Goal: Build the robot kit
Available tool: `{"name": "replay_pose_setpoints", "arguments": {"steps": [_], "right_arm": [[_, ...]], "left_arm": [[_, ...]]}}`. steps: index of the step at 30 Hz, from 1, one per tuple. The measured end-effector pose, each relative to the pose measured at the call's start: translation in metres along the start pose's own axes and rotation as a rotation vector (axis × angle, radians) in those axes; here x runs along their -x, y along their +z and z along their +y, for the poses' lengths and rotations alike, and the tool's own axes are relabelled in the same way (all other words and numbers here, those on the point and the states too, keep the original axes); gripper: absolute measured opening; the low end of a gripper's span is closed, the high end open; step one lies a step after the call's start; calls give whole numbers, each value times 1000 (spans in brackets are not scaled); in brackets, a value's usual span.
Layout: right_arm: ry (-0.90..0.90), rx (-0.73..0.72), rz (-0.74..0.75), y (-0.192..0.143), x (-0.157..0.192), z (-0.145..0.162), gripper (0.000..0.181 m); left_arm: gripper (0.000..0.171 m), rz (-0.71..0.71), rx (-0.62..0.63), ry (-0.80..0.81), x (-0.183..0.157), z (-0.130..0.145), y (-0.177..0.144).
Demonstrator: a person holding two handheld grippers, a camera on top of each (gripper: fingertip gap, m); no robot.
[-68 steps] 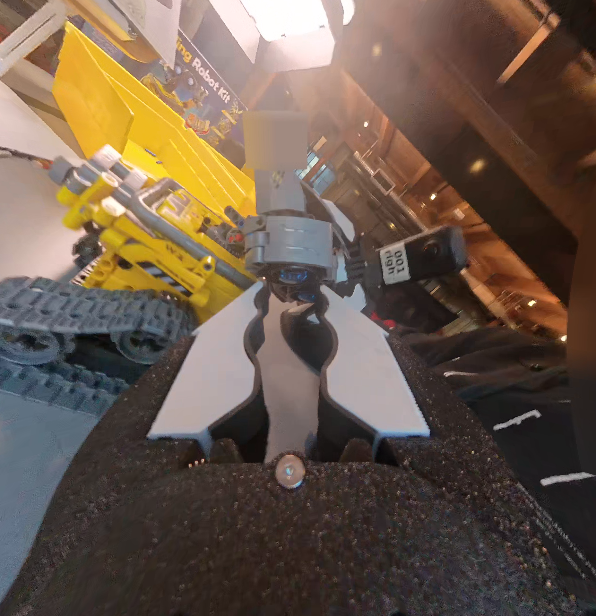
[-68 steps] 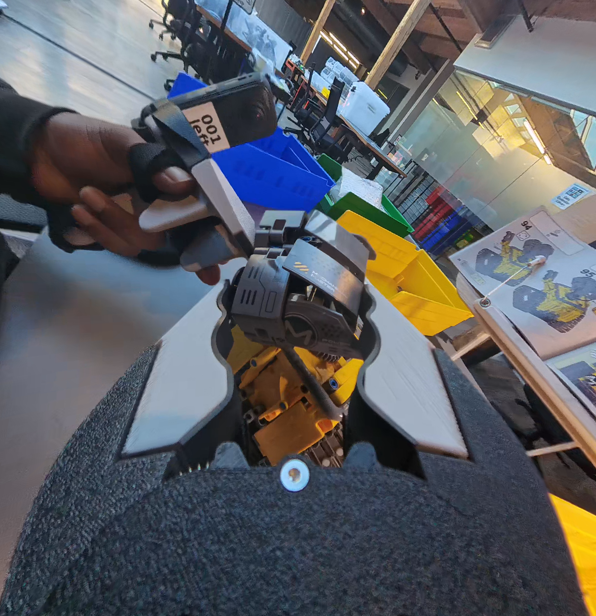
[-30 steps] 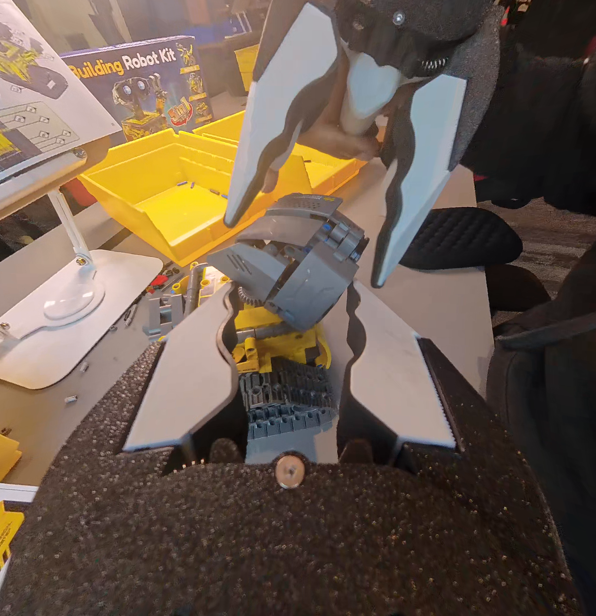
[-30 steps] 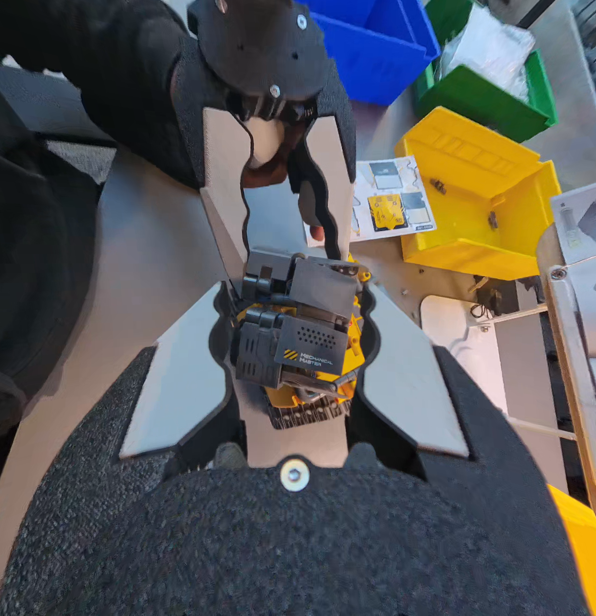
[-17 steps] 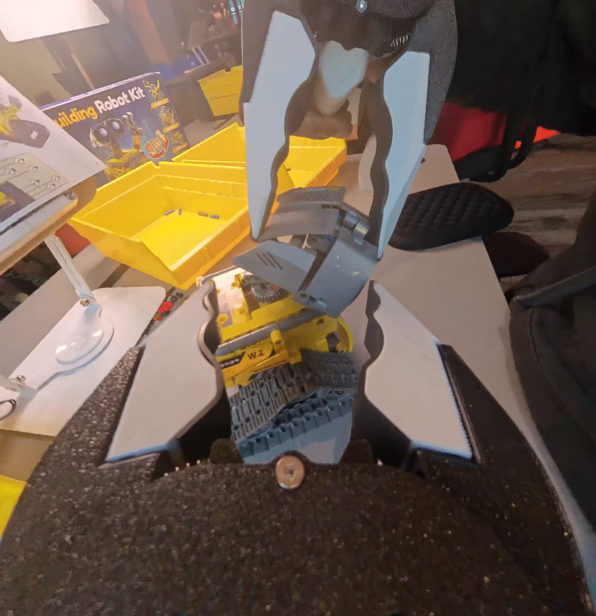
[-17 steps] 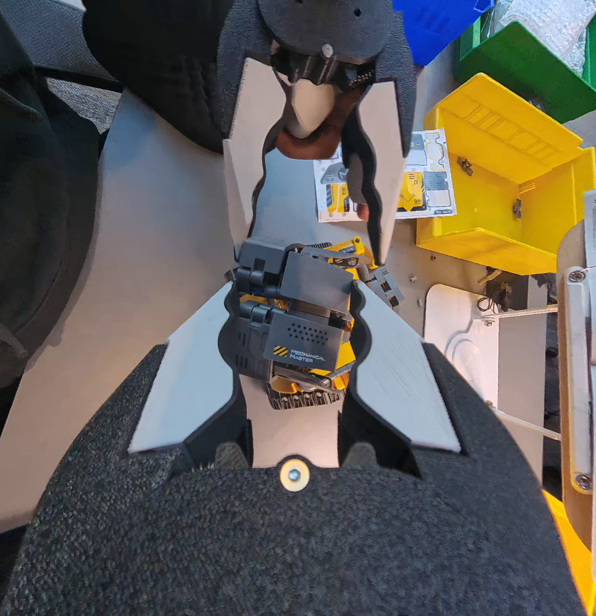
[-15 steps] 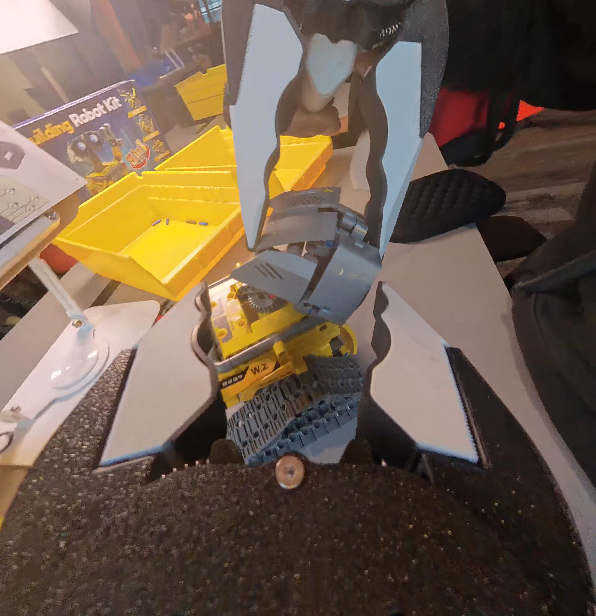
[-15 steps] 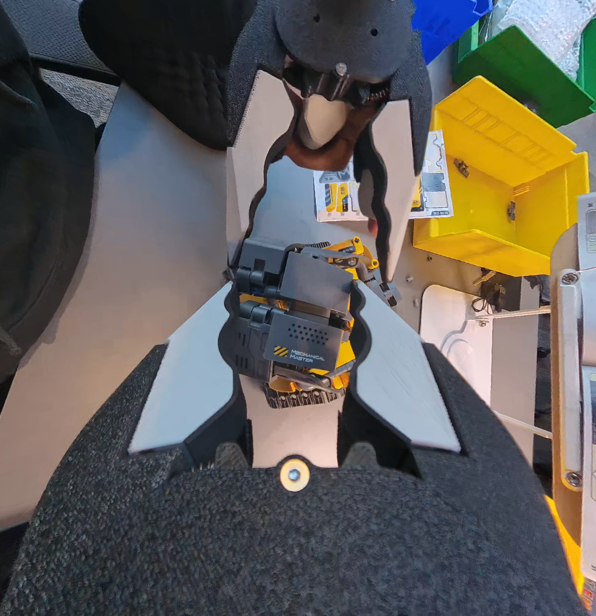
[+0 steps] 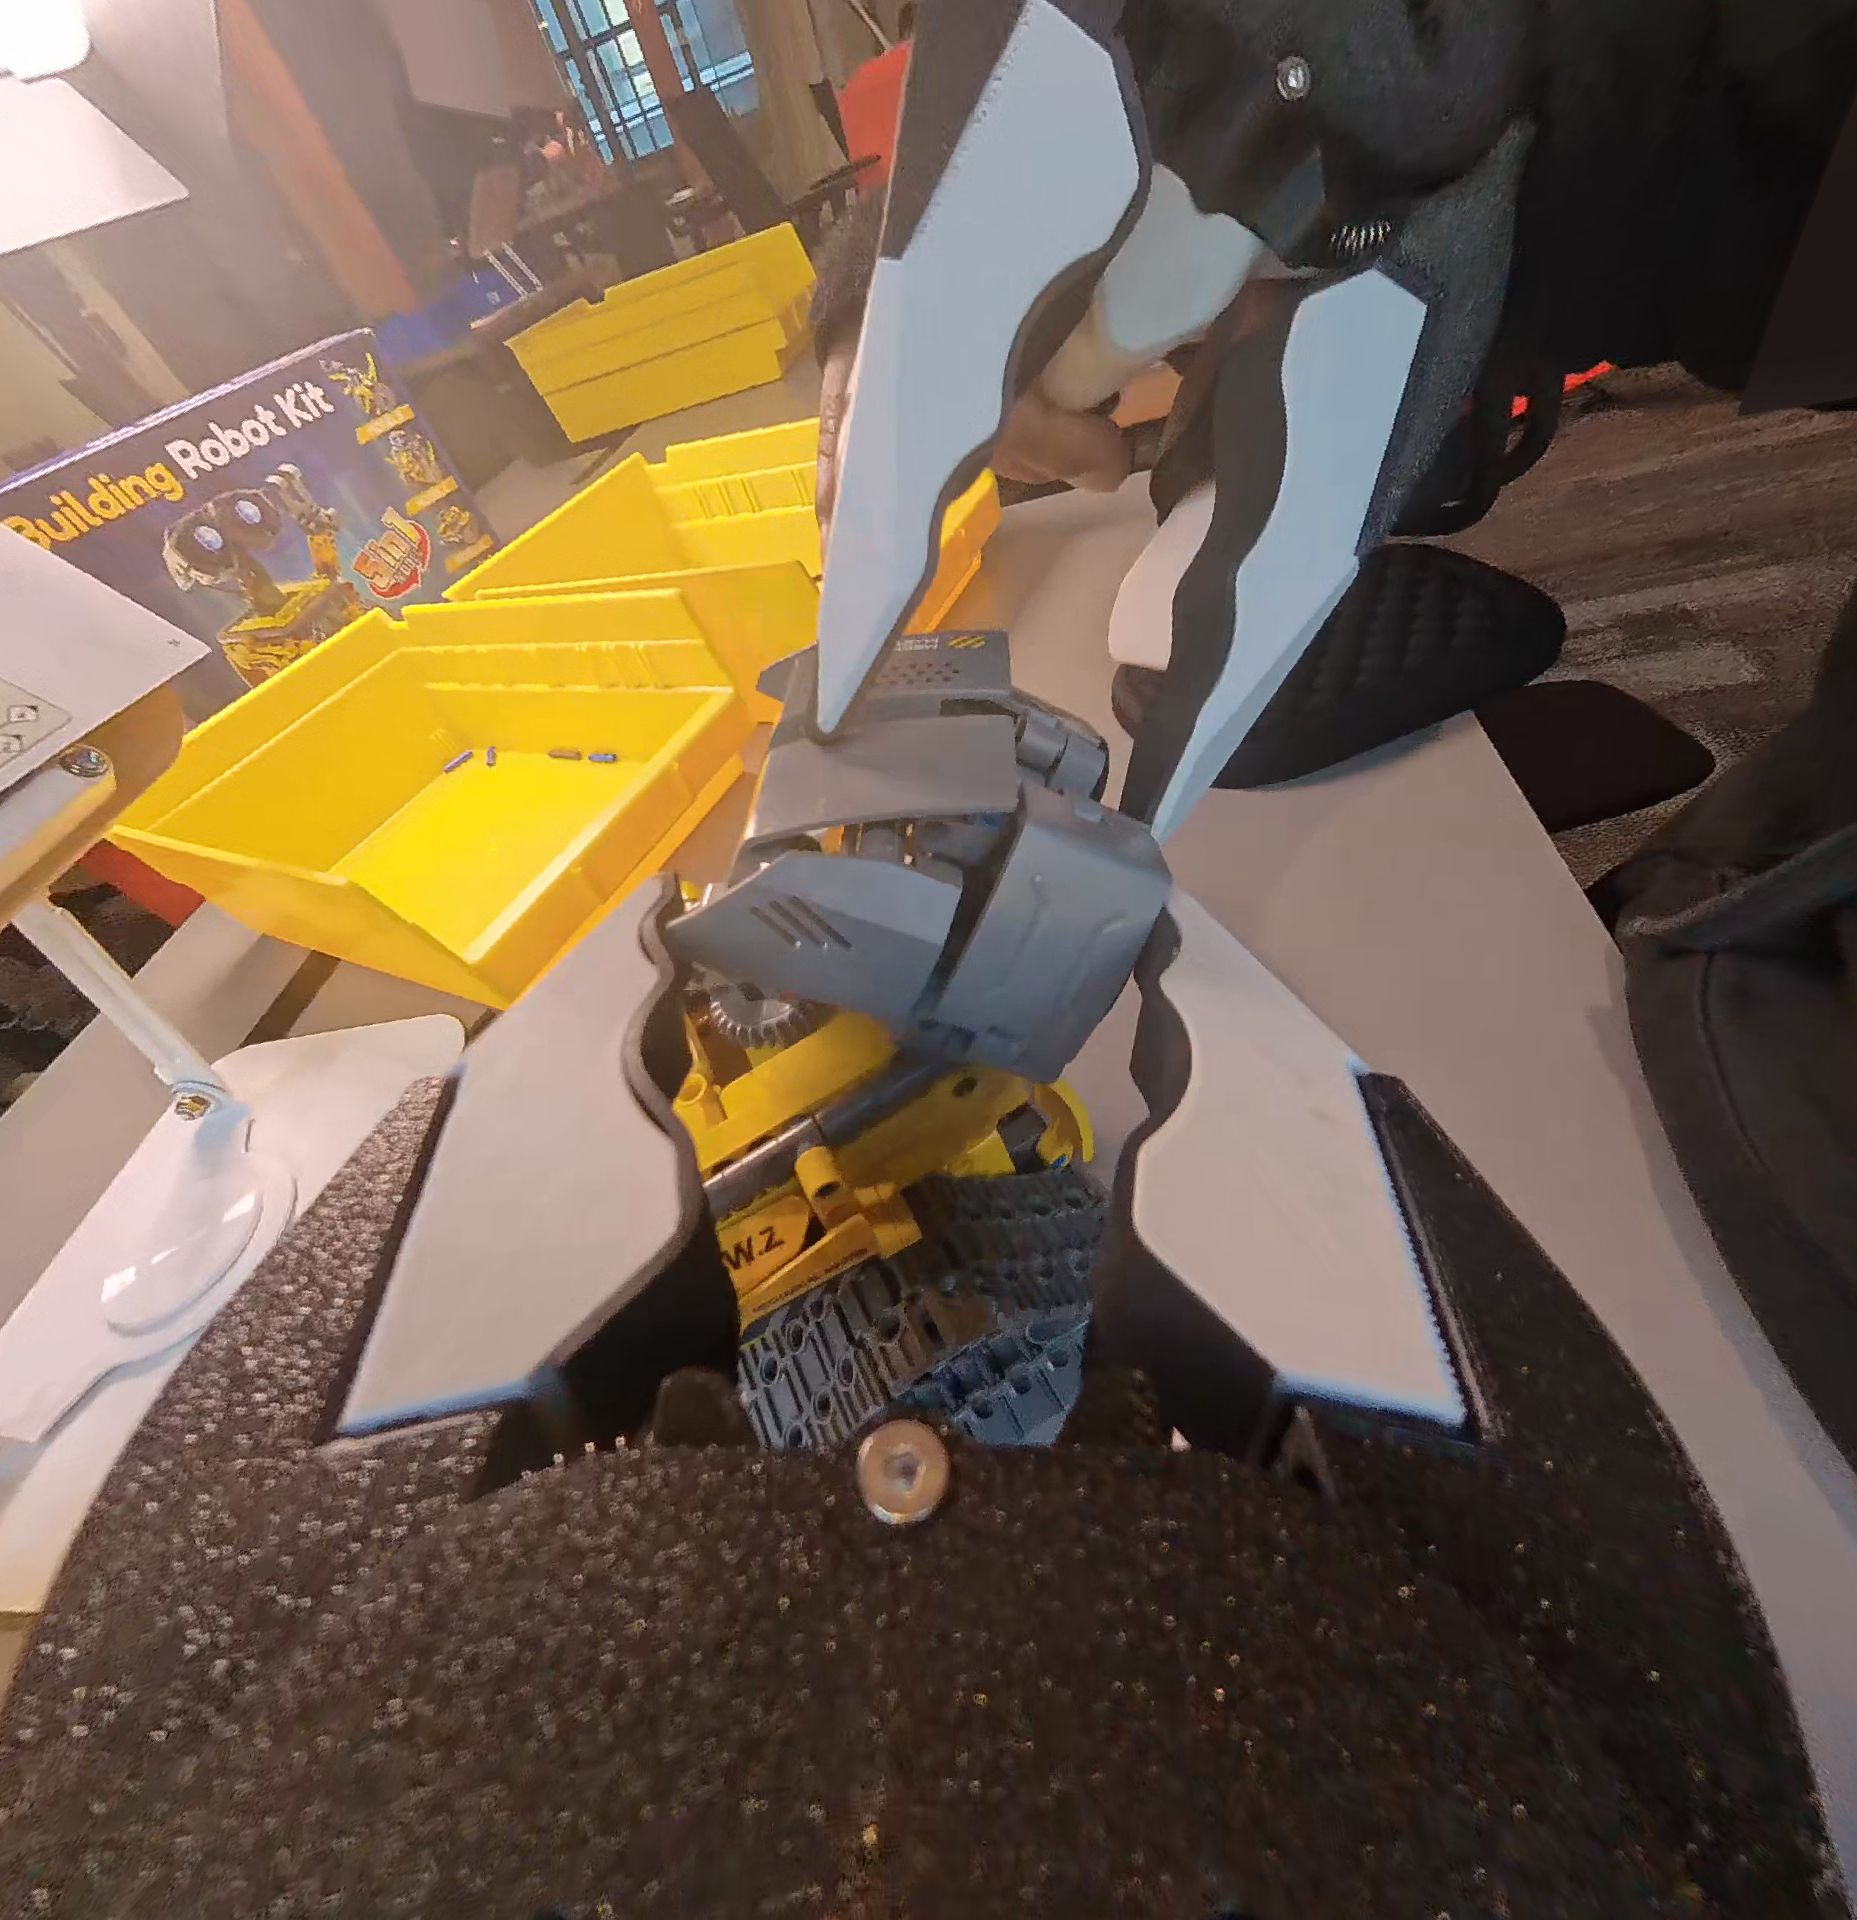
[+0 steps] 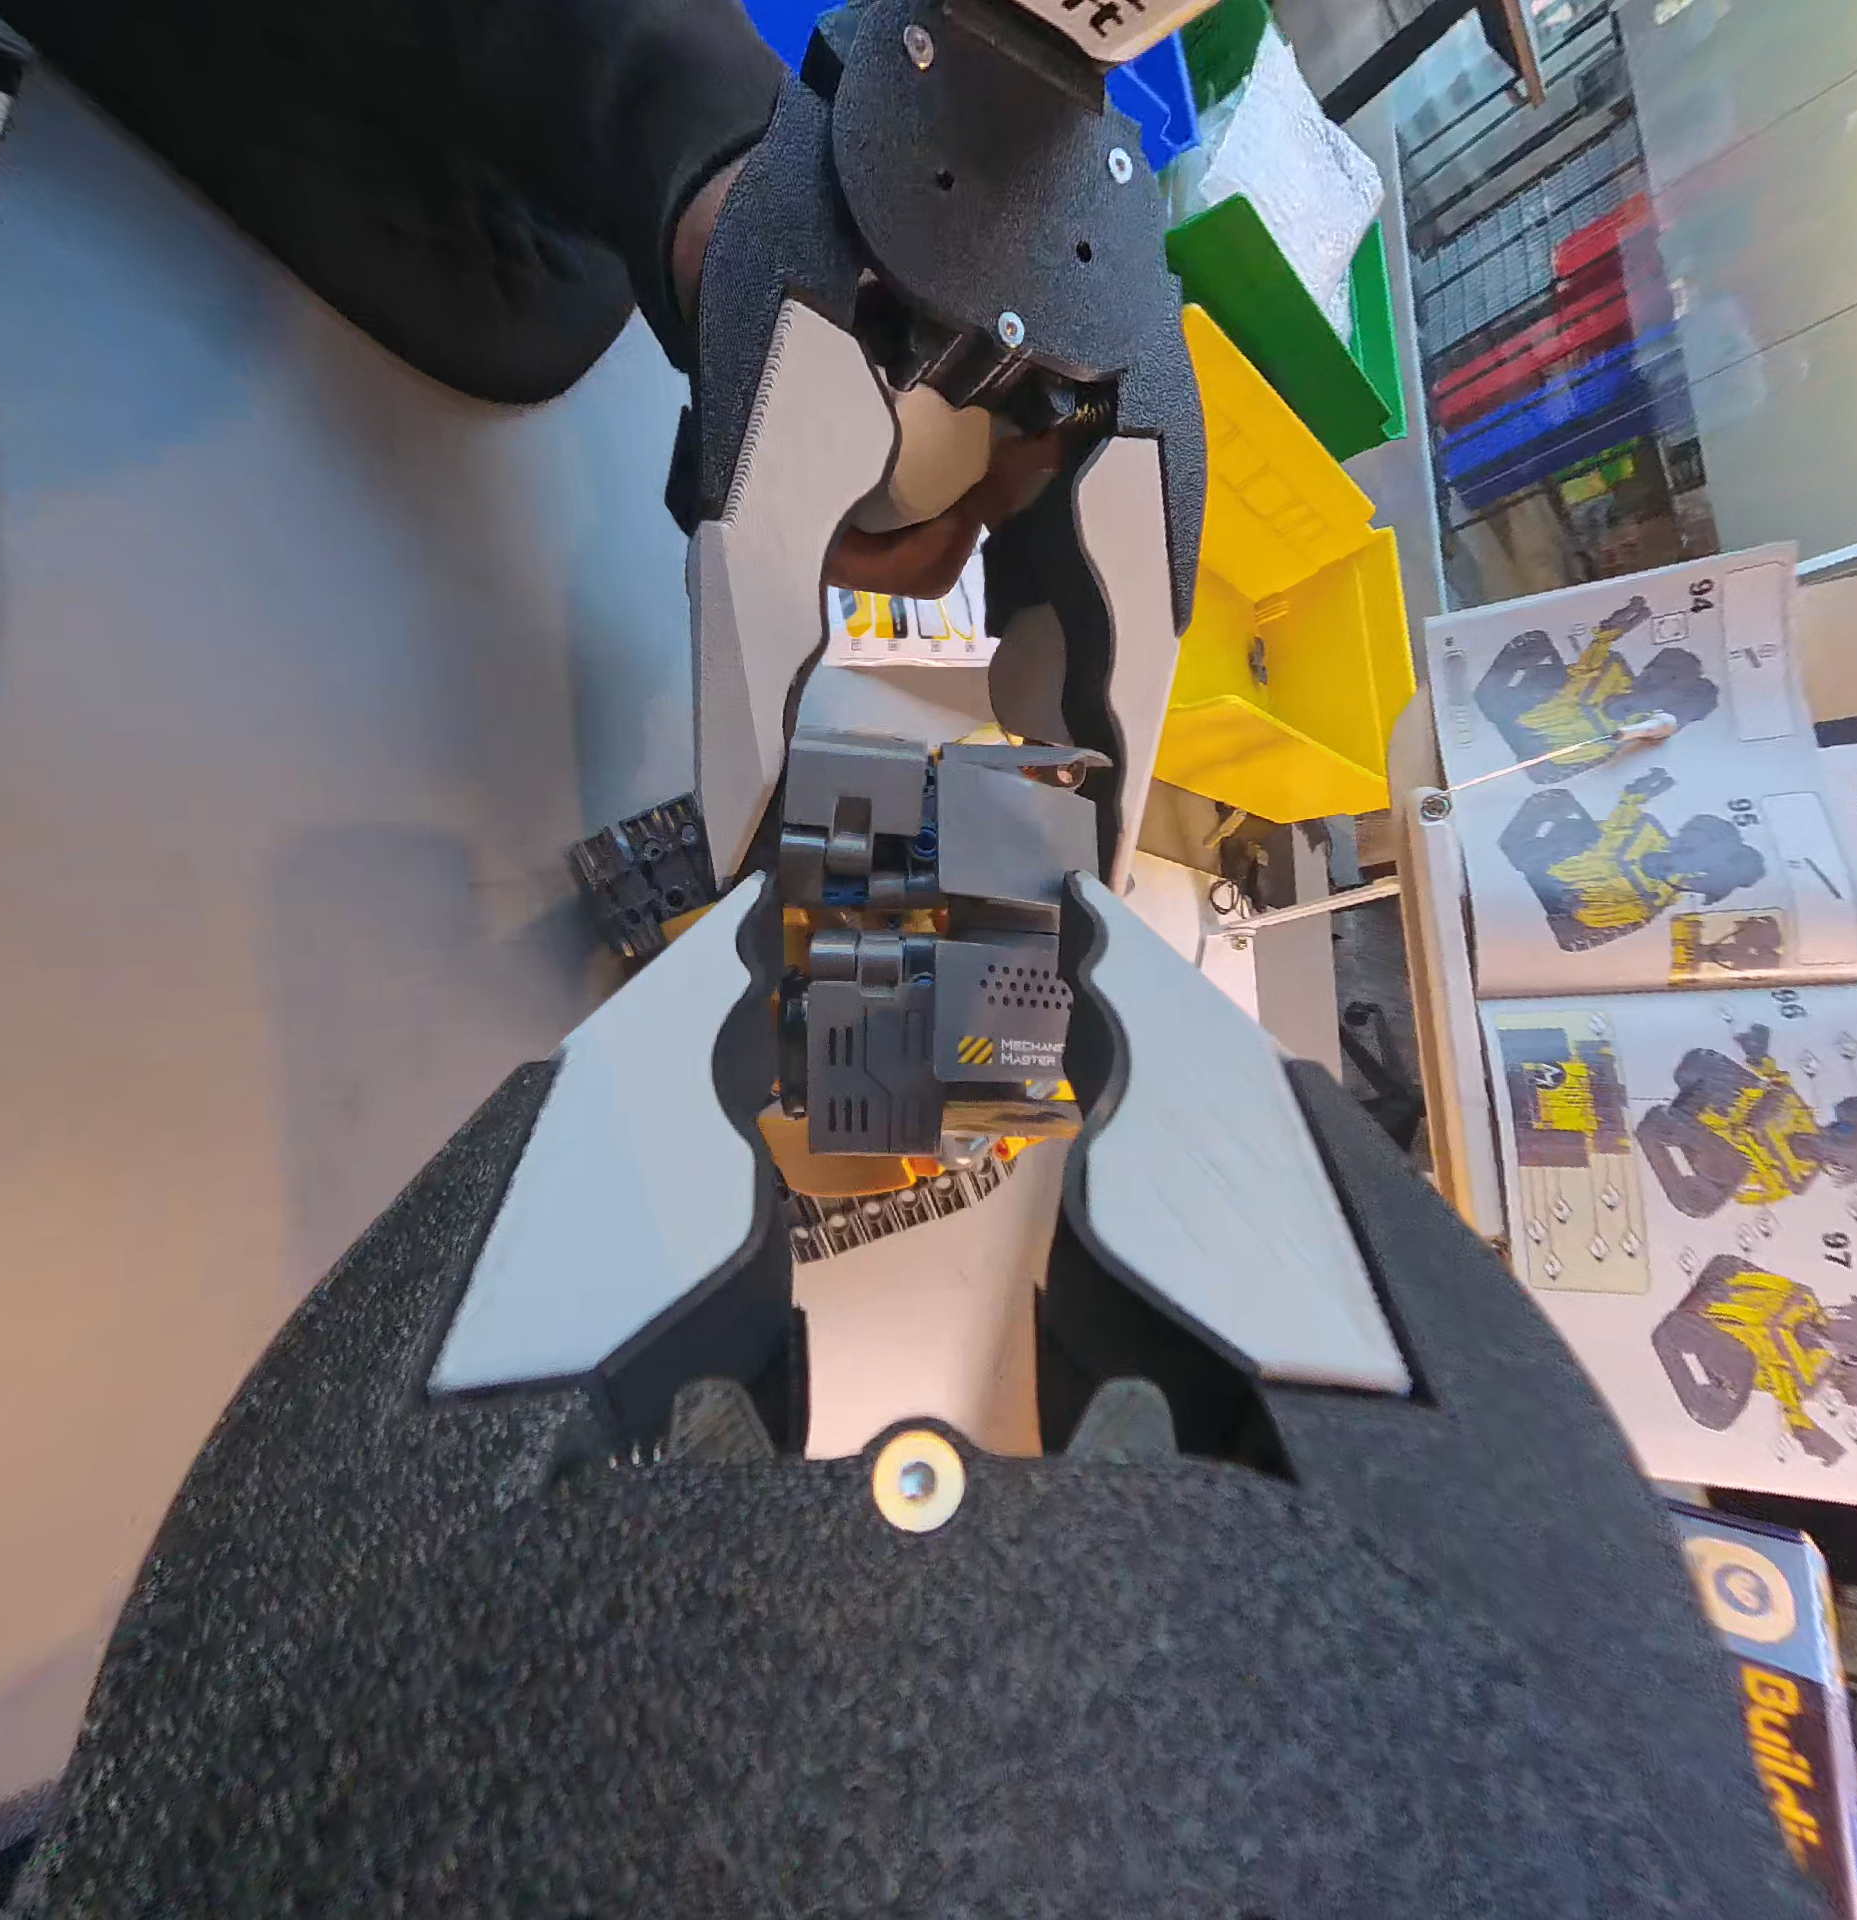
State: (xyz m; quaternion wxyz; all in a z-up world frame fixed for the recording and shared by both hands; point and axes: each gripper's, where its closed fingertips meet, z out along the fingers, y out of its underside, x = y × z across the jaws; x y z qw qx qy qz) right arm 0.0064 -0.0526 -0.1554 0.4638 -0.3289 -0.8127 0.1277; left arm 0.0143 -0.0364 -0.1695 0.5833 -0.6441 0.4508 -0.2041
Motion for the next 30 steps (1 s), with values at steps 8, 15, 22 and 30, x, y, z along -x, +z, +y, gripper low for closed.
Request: {"name": "replay_pose_setpoints", "arguments": {"steps": [8, 15, 22, 30], "right_arm": [[-1, 14, -5, -1, 0, 3, 53], [-10, 2, -5, -2, 4, 3, 51], [2, -83, -10, -4, 14, -10, 14], [57, -95, 38, -5, 4, -3, 17]], "left_arm": [[85, -26, 1, 0, -3, -3, 3], [85, -33, -9, 19, -5, -3, 5], [81, -12, -78, -92, 1, -8, -1], [81, -40, -56, -81, 11, -5, -2]]}}
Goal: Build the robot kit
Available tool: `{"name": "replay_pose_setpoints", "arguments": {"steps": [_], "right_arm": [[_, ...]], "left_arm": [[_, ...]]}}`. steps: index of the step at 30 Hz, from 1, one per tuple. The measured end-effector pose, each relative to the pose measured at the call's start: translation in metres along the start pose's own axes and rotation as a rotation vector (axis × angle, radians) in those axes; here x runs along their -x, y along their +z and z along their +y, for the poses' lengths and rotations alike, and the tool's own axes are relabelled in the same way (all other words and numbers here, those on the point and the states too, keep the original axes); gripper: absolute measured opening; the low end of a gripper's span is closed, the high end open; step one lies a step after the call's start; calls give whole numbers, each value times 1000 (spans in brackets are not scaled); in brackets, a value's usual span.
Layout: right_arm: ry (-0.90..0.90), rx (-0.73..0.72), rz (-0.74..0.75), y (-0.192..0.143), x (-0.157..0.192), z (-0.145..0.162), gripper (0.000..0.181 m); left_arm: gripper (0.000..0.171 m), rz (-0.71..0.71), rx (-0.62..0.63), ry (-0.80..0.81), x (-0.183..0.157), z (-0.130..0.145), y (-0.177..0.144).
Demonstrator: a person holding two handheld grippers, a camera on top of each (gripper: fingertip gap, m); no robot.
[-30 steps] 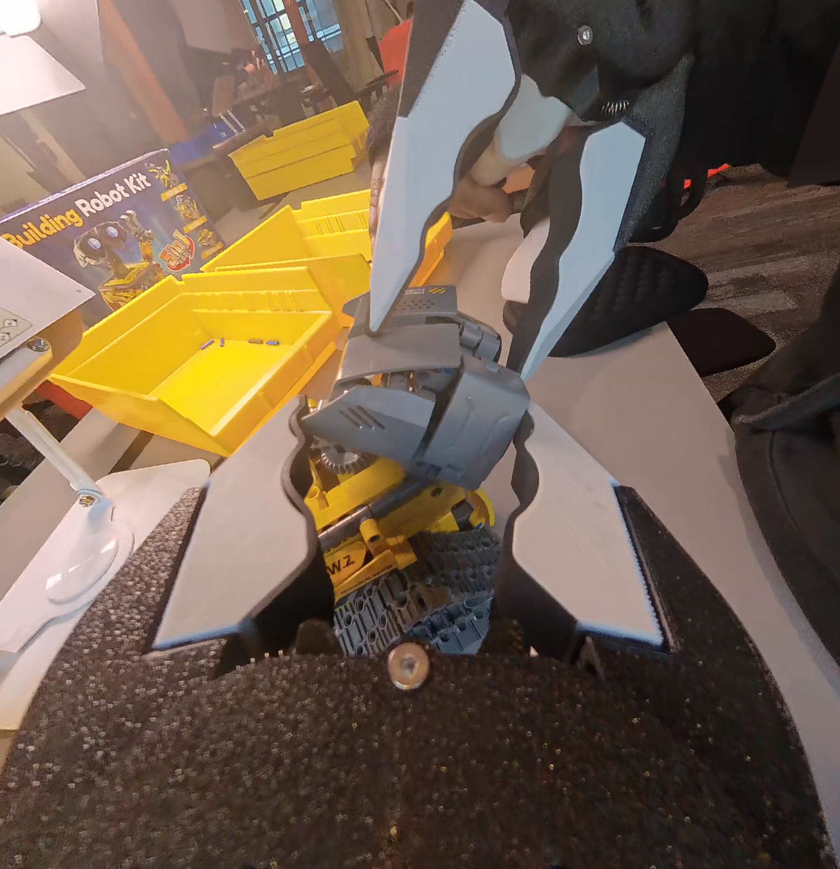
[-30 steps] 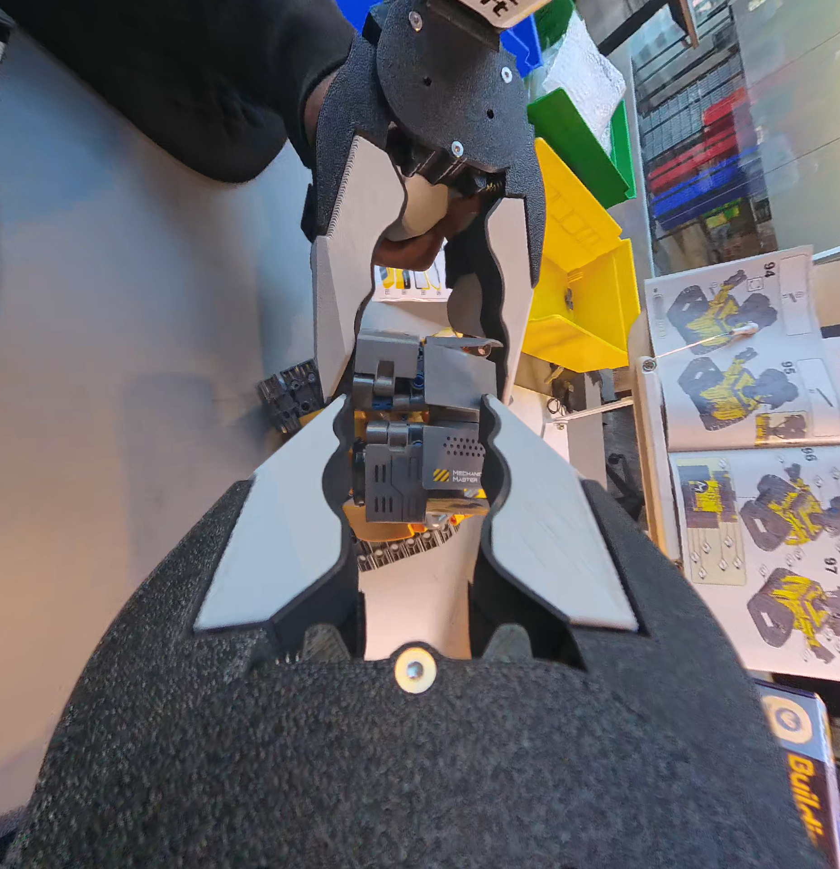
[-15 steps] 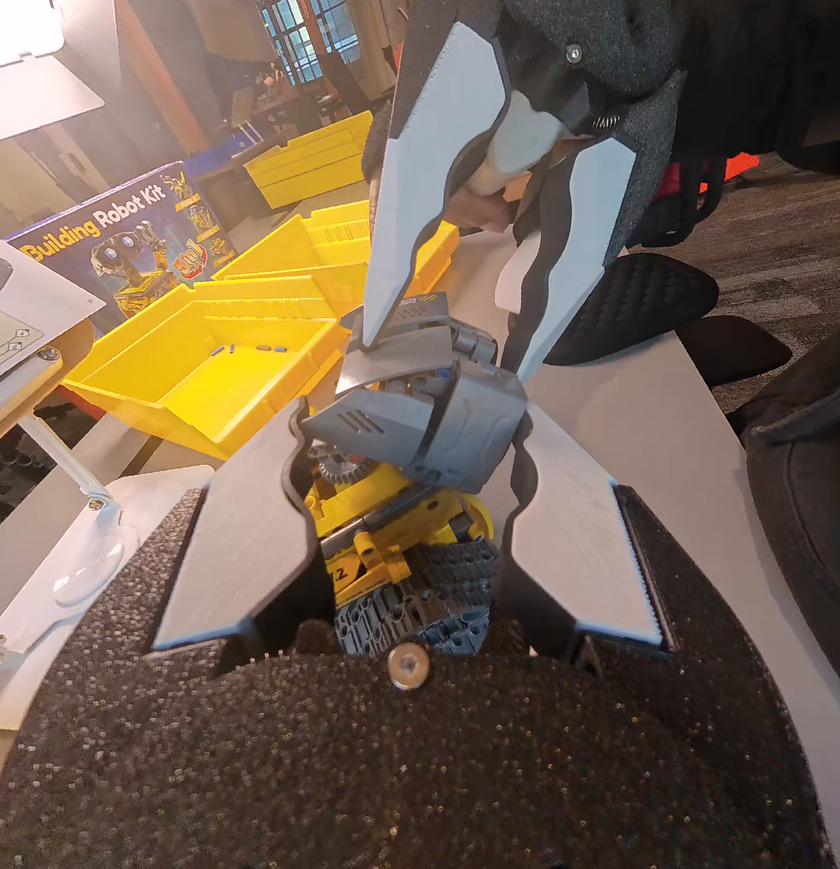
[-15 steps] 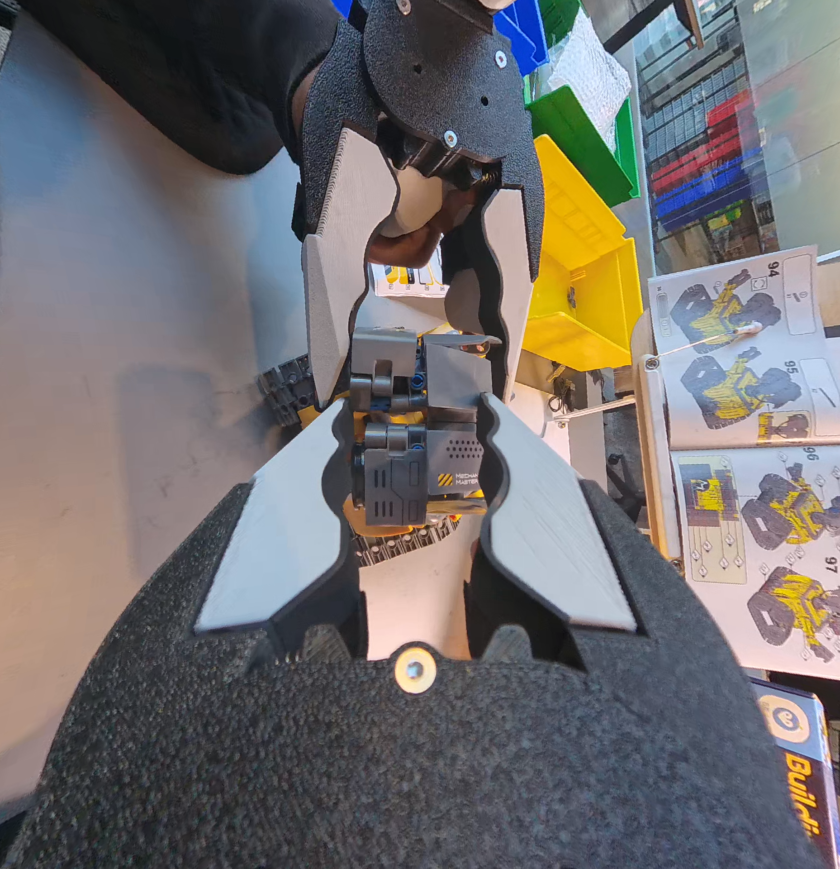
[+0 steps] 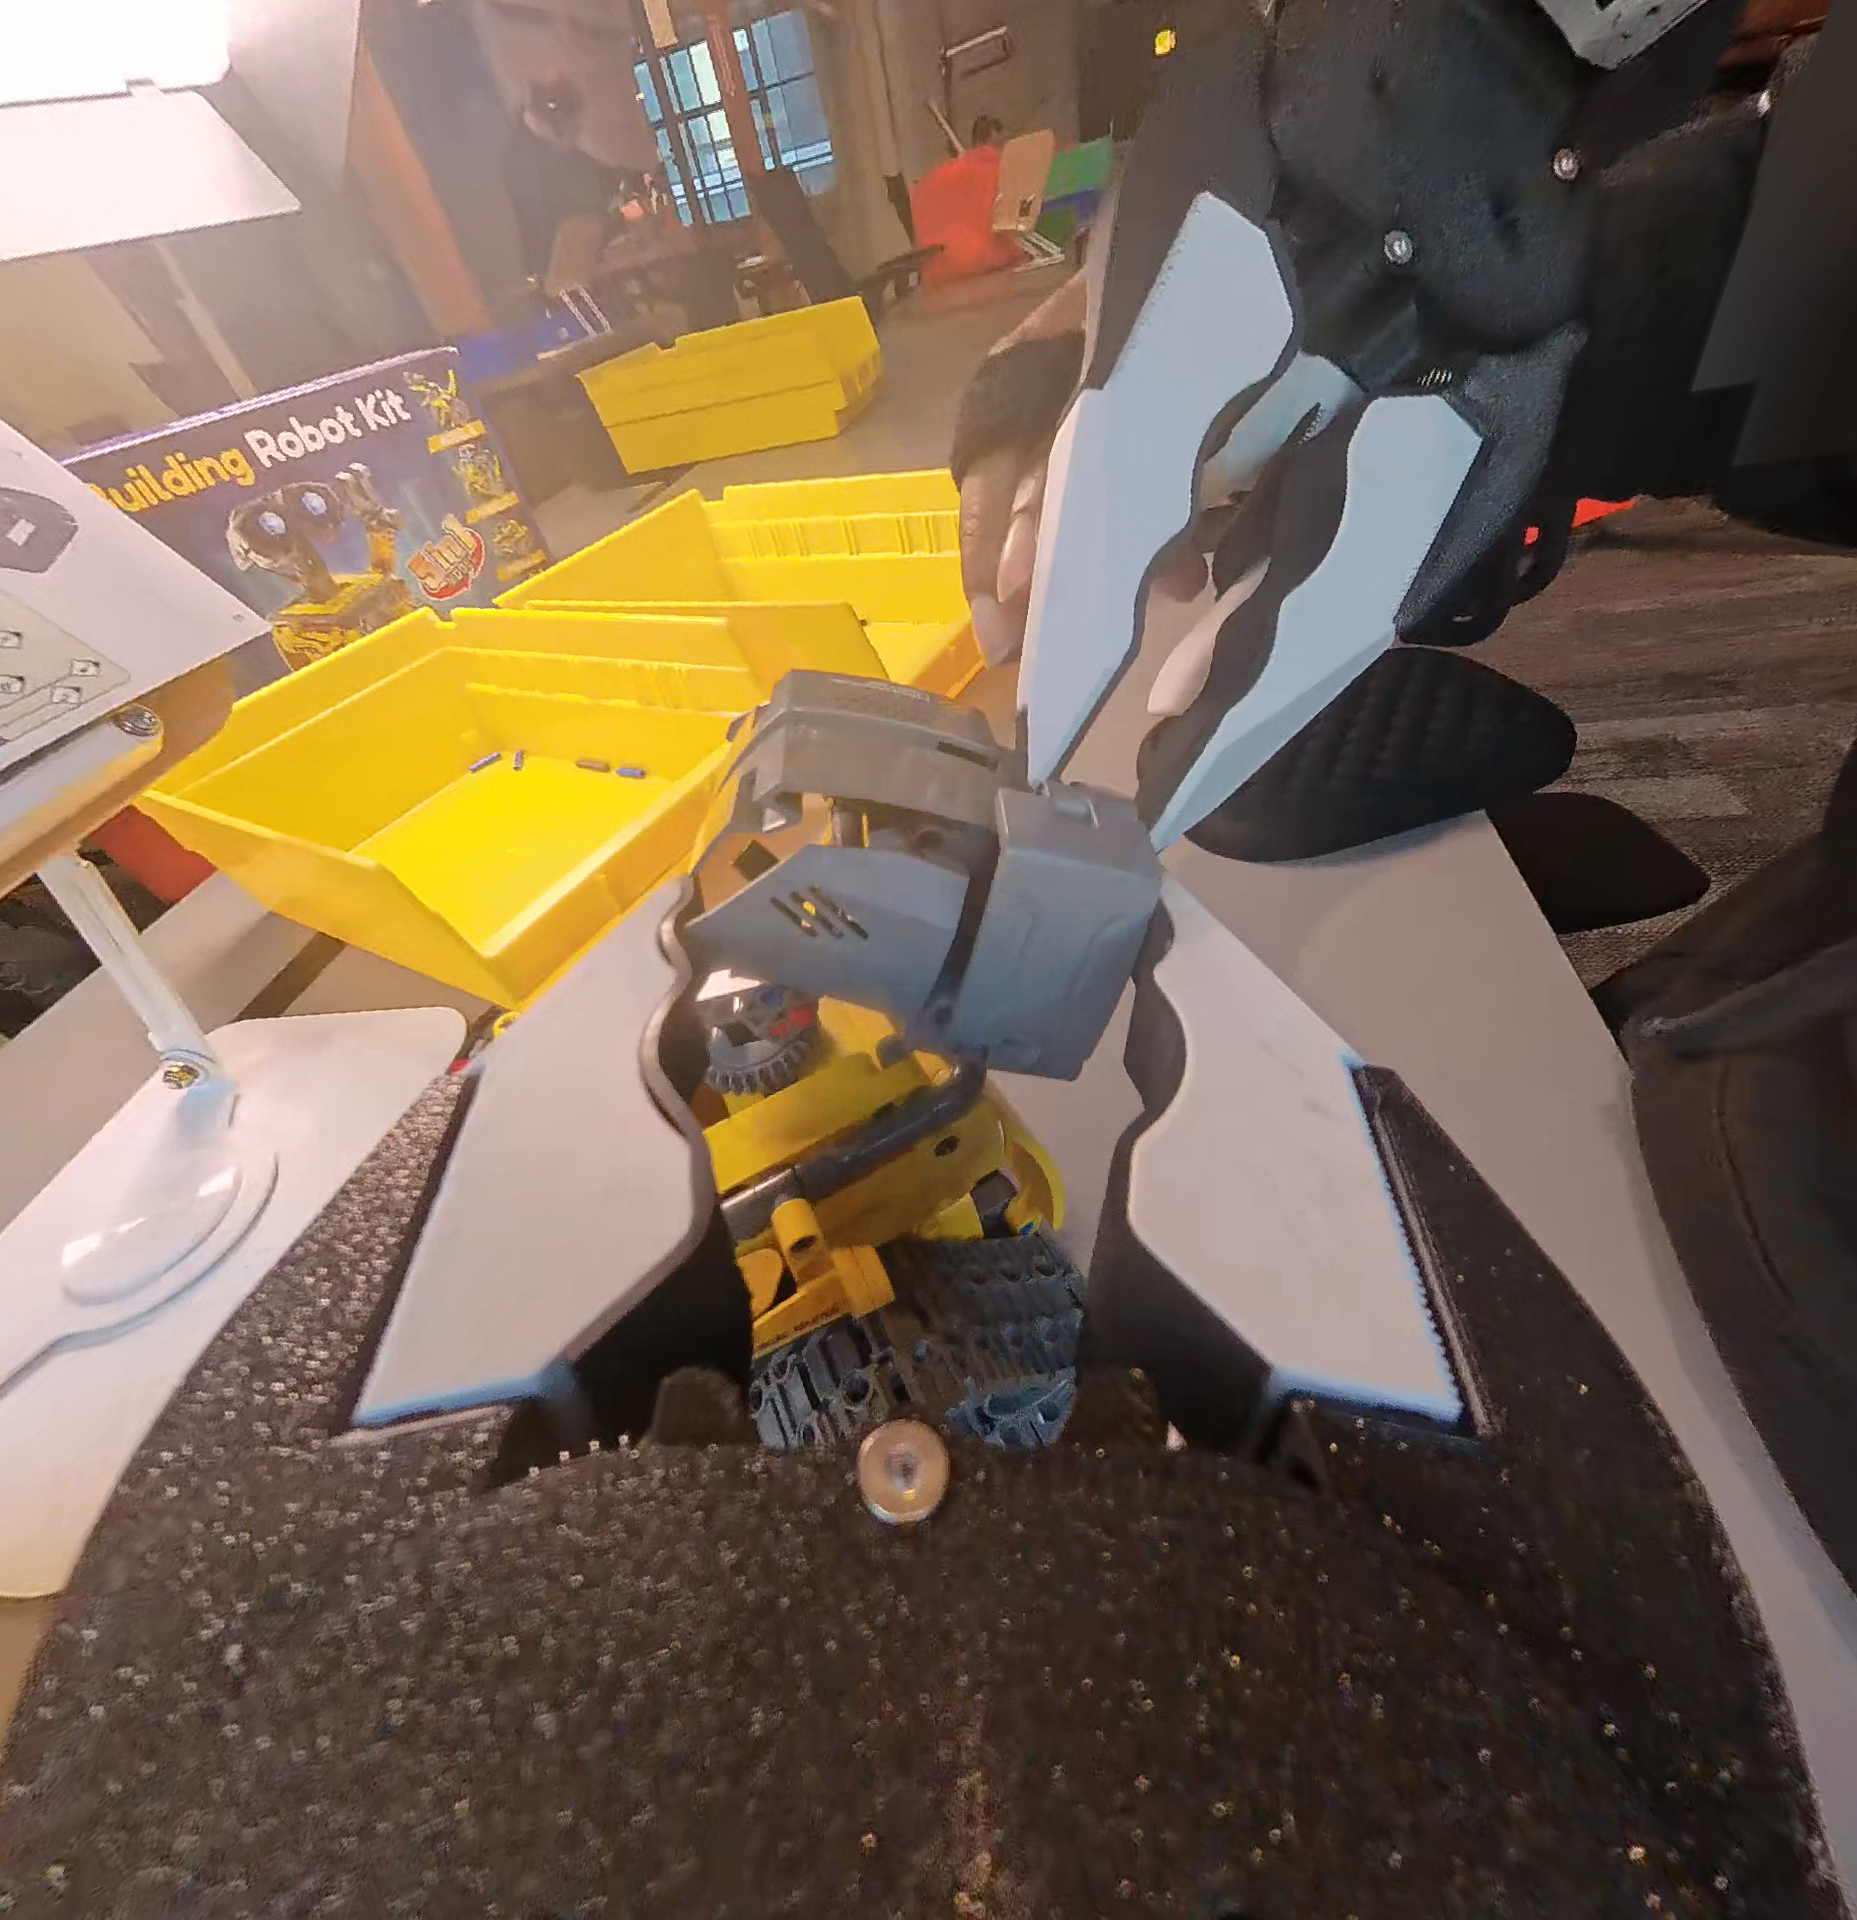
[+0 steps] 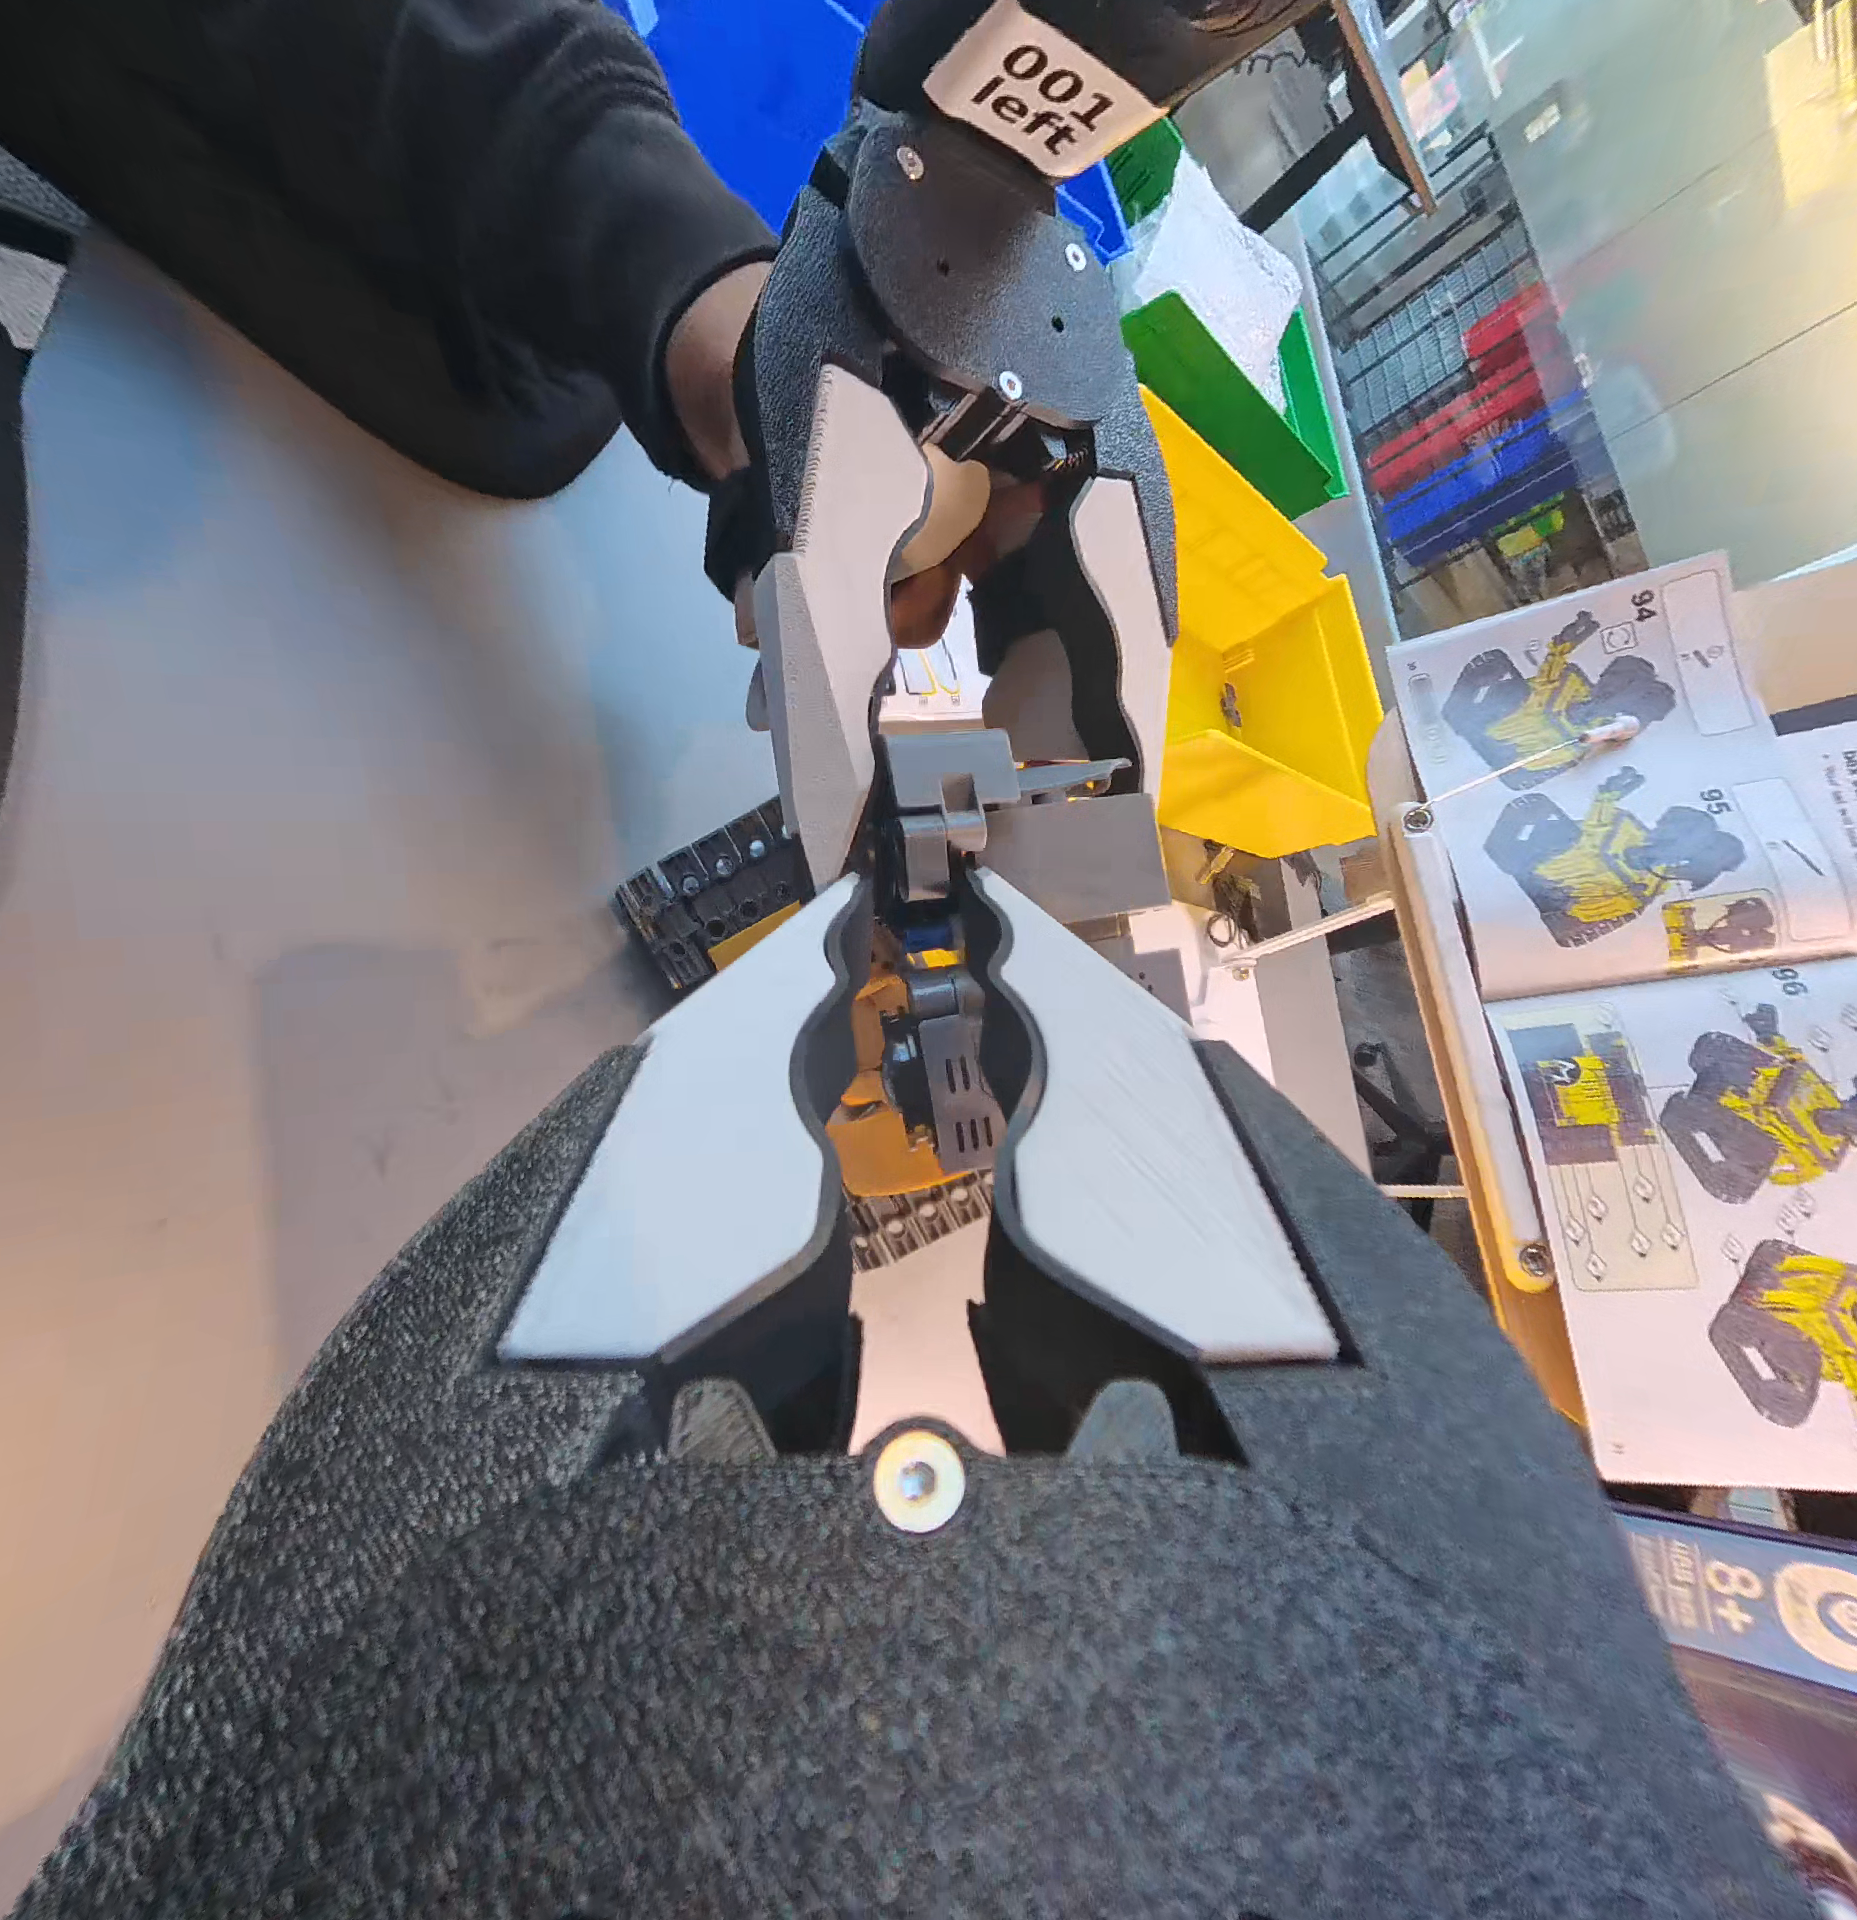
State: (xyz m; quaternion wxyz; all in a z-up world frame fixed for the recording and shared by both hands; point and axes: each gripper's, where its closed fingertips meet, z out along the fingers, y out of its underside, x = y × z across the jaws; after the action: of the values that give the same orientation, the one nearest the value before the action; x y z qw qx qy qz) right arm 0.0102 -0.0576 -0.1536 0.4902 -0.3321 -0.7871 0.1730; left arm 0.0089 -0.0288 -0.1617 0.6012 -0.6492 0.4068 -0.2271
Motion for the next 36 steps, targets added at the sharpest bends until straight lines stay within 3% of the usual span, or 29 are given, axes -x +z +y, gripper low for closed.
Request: {"name": "replay_pose_setpoints", "arguments": {"steps": [8, 11, 14, 16, 18, 23, 27, 29, 33, 36], "right_arm": [[66, -124, 29, -6, -8, -10, 32], [-93, -60, 43, -5, -18, 2, 55], [-190, 6, -33, 4, -23, 12, 76], [-226, 43, -82, 14, -22, 17, 81], [-226, 52, -120, 26, -22, 23, 72], [38, 0, -245, 31, -30, 16, 71], [264, 6, -372, 34, -39, 17, 71], [363, 12, -439, 36, -43, 17, 71], [497, 14, -539, 40, -49, 17, 72], [546, -8, -586, 42, -50, 15, 72]], "left_arm": [[82, -31, 11, 35, 3, 7, -3], [82, -19, 10, 41, 4, 6, -4], [82, -9, 11, 50, 4, 6, -3], [82, -7, 9, 50, 4, 6, -3], [82, -3, 11, 39, 4, 6, -4], [100, -53, 50, 46, 12, 5, -17], [83, -155, 6, 146, 22, -15, -40], [66, -185, -8, 199, 22, -25, -46], [43, -234, 51, 264, 27, -21, -42], [39, -237, 48, 281, 27, -23, -37]]}}
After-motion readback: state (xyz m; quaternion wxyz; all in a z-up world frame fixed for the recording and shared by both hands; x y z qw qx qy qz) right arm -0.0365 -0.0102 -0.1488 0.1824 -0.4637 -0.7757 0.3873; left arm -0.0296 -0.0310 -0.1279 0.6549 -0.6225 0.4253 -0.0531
